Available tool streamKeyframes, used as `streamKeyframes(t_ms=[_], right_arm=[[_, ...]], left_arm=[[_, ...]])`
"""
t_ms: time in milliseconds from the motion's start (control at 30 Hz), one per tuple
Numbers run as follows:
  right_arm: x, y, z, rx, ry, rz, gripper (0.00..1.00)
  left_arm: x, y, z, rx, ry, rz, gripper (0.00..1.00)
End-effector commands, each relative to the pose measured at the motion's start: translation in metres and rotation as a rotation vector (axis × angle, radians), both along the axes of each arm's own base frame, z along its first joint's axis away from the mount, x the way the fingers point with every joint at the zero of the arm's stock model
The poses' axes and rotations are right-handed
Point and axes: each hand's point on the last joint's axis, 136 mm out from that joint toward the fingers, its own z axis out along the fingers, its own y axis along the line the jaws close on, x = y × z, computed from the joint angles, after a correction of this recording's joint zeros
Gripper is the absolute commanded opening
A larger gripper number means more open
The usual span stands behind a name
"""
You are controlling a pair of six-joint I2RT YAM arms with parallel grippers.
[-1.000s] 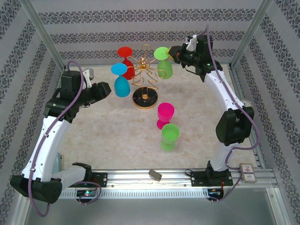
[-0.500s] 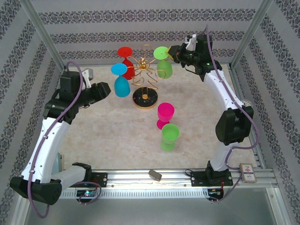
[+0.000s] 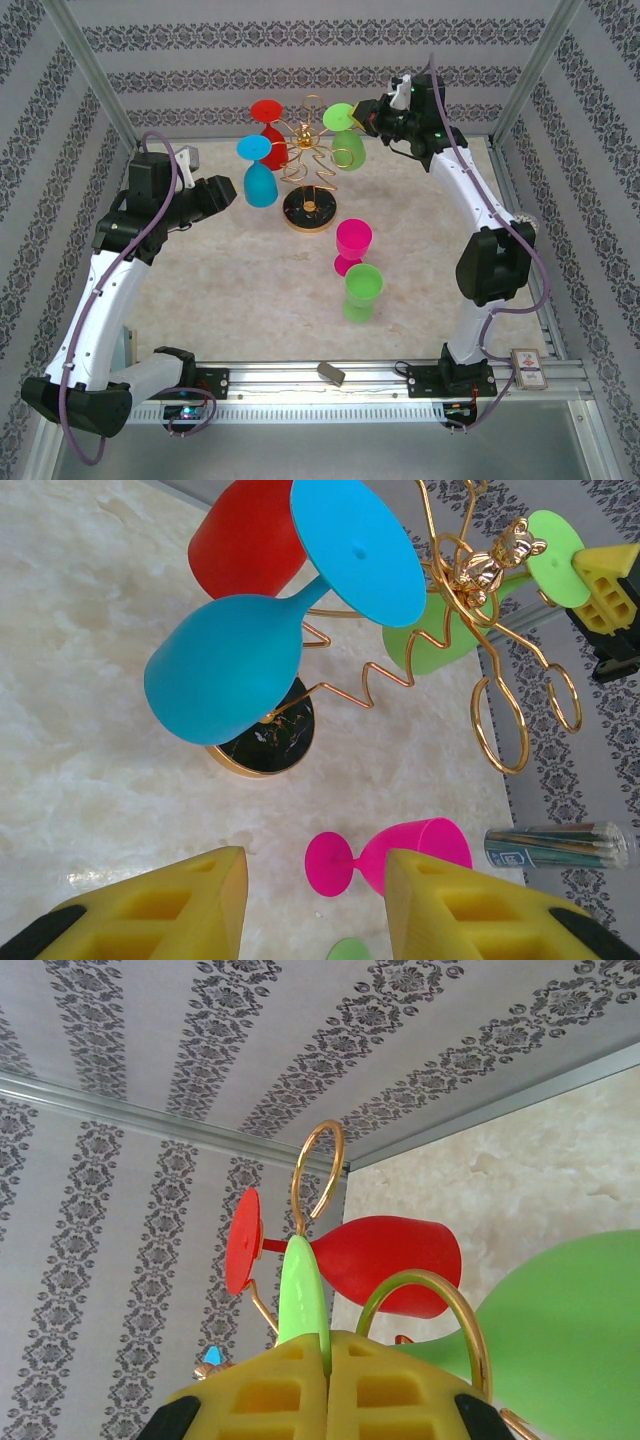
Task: Take the wine glass off the wine glass rack
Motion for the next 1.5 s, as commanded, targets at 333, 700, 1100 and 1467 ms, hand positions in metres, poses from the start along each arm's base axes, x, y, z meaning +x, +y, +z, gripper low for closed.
streamKeyframes(t_ms=[333,700,1100,1467], right_arm=[[-0.011,0.011,0.014,-0.026,-0.061,0.032,0.0],[-0.024,0.006,0.019,-0.031,-0.067,0.018,0.0],[-0.04,-0.01,0.021,-0.035,-0.07,-0.016,0.0],[-0.054,-0.036,0.017,-0.03,-0.055,-0.066,0.0]], left_arm=[[-0.001,0.008,0.009,0.002,-0.044,0.028,0.42],[-0.005,0.008,0.01,-0.006,-0.047,0.03,0.41],[-0.008,0.01,0.006,-0.001,-0.042,0.032,0.41],[-0.012,0.009,0.002,-0.014,-0.035,0.034,0.41]])
